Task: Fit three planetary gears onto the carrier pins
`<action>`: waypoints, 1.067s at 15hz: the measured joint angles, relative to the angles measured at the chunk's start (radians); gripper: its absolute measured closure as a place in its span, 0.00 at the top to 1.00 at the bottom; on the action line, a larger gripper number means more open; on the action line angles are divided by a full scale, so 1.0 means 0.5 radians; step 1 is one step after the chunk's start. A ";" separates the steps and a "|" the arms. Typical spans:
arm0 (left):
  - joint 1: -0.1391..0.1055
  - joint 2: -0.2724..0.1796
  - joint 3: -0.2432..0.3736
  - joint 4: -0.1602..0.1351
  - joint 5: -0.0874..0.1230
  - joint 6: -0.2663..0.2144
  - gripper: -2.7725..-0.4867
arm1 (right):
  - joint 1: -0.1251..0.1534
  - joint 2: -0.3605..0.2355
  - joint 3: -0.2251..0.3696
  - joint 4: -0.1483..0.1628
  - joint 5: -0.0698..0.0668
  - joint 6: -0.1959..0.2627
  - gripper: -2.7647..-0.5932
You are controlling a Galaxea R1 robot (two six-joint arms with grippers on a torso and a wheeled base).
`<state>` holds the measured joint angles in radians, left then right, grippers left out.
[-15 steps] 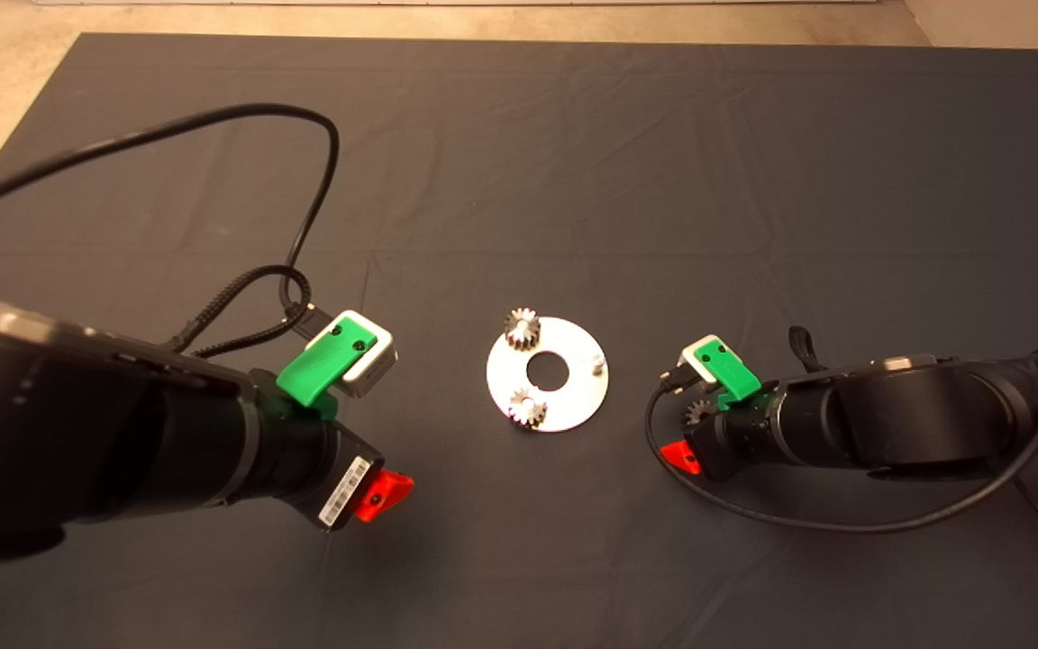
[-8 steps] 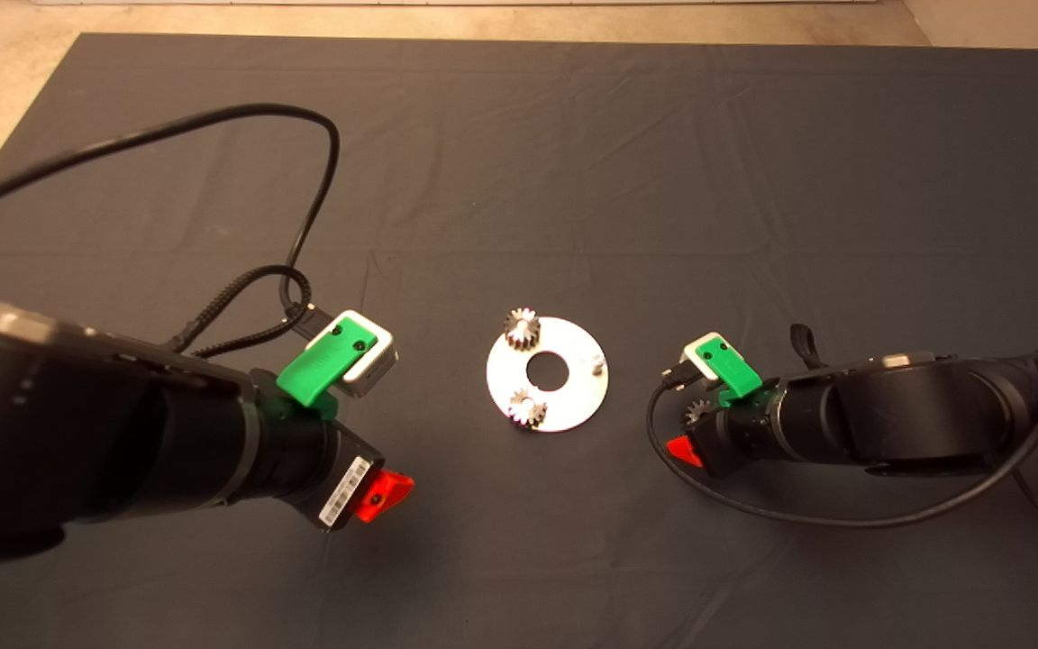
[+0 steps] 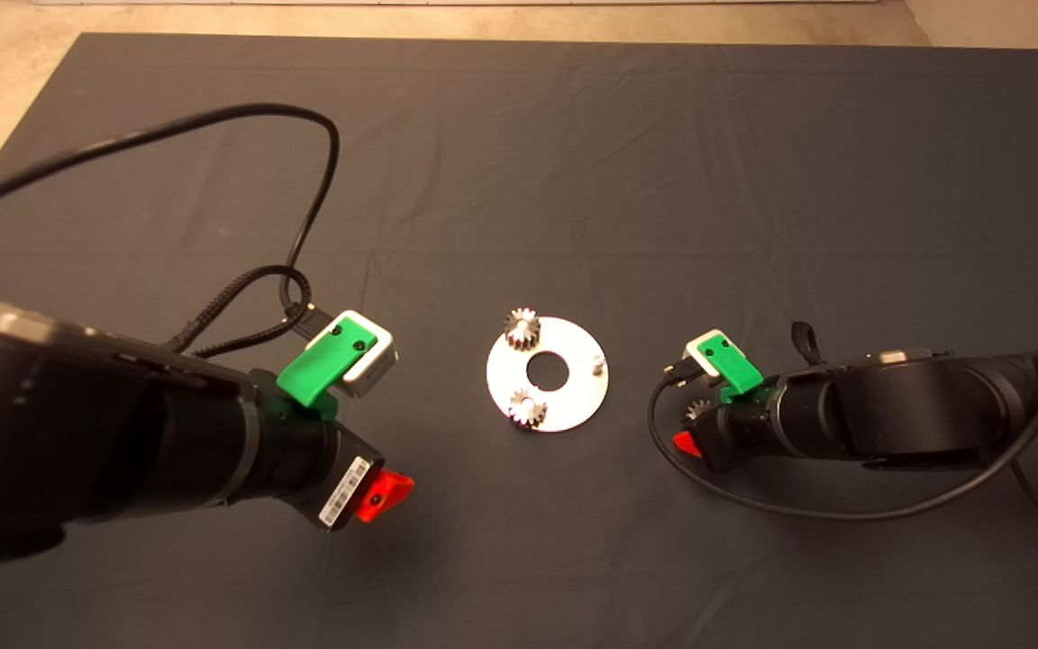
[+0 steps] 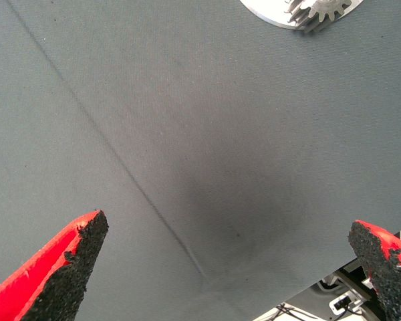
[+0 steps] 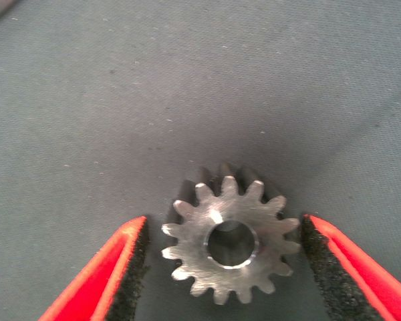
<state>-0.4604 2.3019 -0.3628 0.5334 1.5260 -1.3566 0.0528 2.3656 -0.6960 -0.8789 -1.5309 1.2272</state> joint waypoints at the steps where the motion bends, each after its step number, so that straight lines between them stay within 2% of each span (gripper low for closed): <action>1: 0.000 0.000 0.000 0.000 0.000 0.000 0.93 | 0.000 0.001 -0.003 0.000 0.000 0.000 0.46; 6: 0.000 0.000 0.000 0.000 0.000 0.000 0.93 | 0.001 0.001 -0.011 0.000 0.000 0.000 0.38; 7: 0.000 0.000 0.000 0.000 0.000 0.000 0.93 | 0.001 0.001 -0.013 0.000 0.003 0.000 0.32; 11: 0.000 0.000 0.000 0.000 0.000 0.000 0.93 | 0.001 0.001 -0.014 0.000 0.009 0.000 0.27; 16: 0.000 -0.002 0.000 0.000 0.000 0.000 0.93 | 0.005 0.001 -0.019 0.000 0.009 0.001 0.26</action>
<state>-0.4604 2.3011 -0.3628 0.5334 1.5260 -1.3566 0.0553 2.3660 -0.7055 -0.8789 -1.5264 1.2277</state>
